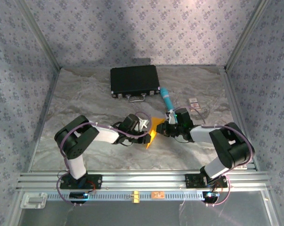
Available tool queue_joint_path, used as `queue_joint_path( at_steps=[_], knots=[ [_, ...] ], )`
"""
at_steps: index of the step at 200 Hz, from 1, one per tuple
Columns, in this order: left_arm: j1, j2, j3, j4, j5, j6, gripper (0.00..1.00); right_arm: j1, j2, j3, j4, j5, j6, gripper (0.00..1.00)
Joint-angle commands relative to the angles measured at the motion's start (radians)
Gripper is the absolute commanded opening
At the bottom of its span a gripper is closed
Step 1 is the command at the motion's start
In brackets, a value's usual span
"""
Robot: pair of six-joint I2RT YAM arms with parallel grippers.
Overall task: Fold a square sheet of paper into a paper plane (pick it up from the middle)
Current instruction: Fold the wing for the fifth time at the center of the table.
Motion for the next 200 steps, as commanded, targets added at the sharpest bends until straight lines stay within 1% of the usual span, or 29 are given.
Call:
queue_joint_path(
  at_steps=[1,131,200],
  knots=[
    [0.008,0.033,-0.029,-0.034,0.004,-0.027,0.0,0.007,0.03,0.031,0.027,-0.028,-0.019,0.11],
    [0.012,0.028,-0.044,-0.059,-0.038,-0.06,0.0,0.003,0.113,0.062,0.052,-0.038,-0.023,0.12],
    [0.013,0.033,-0.045,-0.059,-0.036,-0.066,0.0,0.005,0.149,0.07,0.065,-0.033,-0.02,0.12]
  ],
)
